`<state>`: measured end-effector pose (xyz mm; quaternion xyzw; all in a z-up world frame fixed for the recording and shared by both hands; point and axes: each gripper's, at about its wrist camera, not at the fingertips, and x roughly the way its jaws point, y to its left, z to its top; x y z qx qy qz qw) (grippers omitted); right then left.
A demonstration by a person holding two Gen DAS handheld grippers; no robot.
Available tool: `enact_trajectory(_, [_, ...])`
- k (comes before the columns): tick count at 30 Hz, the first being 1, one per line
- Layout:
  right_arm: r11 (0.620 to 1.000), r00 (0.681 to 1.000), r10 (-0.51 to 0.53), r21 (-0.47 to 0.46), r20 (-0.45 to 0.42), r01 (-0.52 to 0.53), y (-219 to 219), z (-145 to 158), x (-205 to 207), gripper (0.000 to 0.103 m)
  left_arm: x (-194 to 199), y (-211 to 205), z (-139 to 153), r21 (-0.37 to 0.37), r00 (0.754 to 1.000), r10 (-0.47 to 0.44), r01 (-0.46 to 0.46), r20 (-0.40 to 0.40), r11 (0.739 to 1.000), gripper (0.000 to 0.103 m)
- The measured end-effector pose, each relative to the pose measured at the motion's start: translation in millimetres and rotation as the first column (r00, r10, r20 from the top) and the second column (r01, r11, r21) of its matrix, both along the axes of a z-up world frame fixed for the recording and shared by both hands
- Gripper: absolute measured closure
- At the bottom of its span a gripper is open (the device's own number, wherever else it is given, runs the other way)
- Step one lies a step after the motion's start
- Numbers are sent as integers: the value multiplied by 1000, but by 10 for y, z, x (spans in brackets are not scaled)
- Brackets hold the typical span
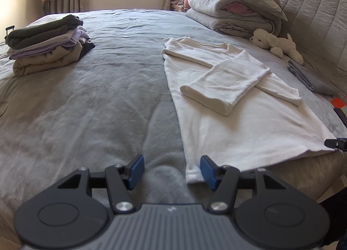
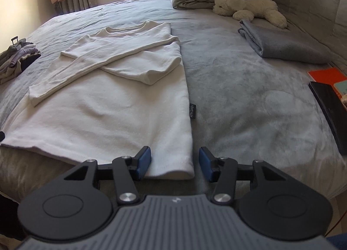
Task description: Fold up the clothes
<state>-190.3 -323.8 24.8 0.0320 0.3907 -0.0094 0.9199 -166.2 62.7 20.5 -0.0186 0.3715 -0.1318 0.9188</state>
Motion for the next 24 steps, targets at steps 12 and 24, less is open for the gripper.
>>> enact_trajectory(12, [995, 999, -33, 96, 1, 32, -109, 44, -92, 52, -42, 75, 35, -49, 1000, 7, -8, -23, 999, 45])
enact_trajectory(24, [934, 991, -131, 332, -14, 128, -408, 68, -121, 67, -27, 109, 44, -160, 998, -33, 24, -53, 987, 69])
